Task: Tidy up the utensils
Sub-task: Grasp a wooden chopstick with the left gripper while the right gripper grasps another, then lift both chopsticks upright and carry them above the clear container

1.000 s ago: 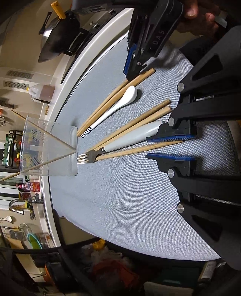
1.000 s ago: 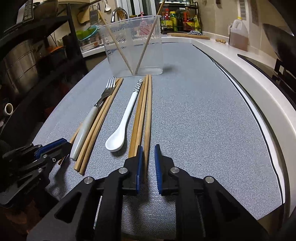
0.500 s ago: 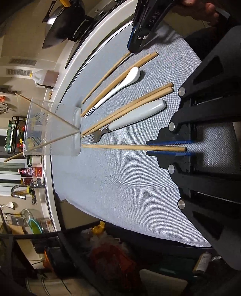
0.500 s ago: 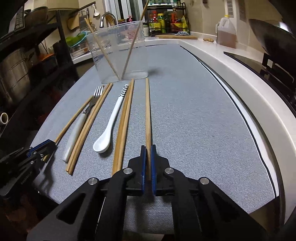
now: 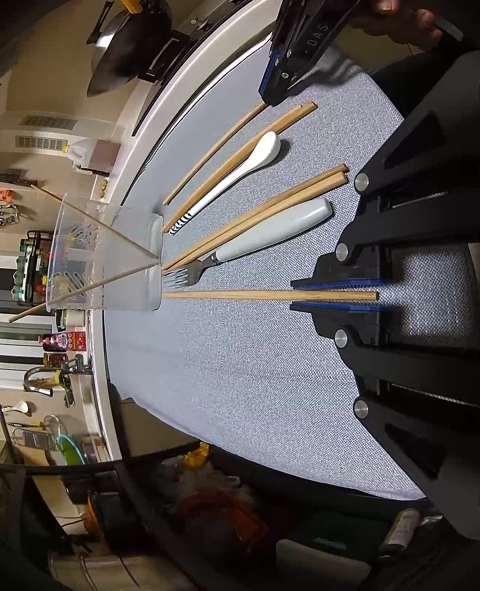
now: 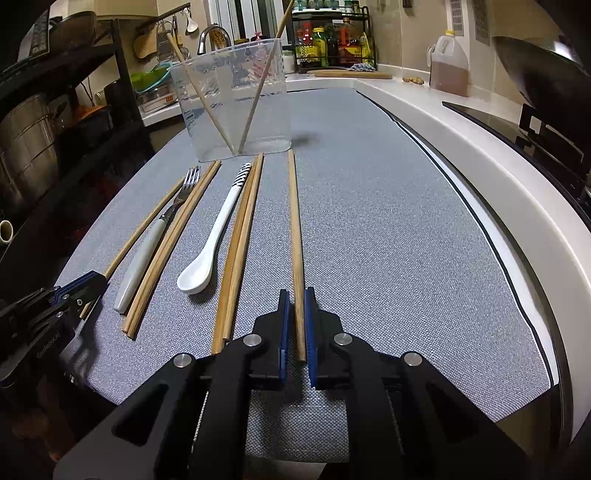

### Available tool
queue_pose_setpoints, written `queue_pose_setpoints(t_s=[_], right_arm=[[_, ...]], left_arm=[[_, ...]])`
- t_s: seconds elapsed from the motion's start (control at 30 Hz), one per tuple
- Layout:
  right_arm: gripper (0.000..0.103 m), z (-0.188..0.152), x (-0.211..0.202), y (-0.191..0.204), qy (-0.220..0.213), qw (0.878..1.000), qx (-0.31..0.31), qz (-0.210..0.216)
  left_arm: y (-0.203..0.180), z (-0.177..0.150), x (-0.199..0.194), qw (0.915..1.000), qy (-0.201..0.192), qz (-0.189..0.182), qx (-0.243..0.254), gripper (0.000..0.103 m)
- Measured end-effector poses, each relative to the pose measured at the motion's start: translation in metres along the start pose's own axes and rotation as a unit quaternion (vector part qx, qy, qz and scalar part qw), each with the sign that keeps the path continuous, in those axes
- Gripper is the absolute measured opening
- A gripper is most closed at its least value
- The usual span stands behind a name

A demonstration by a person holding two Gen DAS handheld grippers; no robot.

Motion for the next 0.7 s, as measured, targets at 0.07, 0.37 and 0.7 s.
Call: queue_pose_setpoints(t_s=[0.07,0.37,0.7], right_arm=[[0.009,-0.0003,-0.0002,0.0005,-0.001,1.000,0.000,0.000],[0.009,0.0003,0.0004,0.0006,-0.004,1.000,-0.003,-0.002],[0.006,0.0056,-0.0050,0.0024,-0.002,1.000,0.004,-0.007]], left_arm=[[0.0000,0.0002,0.0005,1.0000,-0.001,0.000,-0.001,0.006],[0.0005,-0.0001,0.0003,1.0000,-0.001,-0.001,-0.001,0.006],[-0.0011,0.0042,0.0022,1.0000,0.002,-0.007,0.000,0.006]])
Point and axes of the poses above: each gripper's, at about its wrist camera, not at the fingertips, and x roughly the way its jaws point, y to its left, z to its top, the point moved 7 cm from there along x, roughly the way its jaws point, and after that the axes turned 12 degrees about -y, right-handed, at the moved point
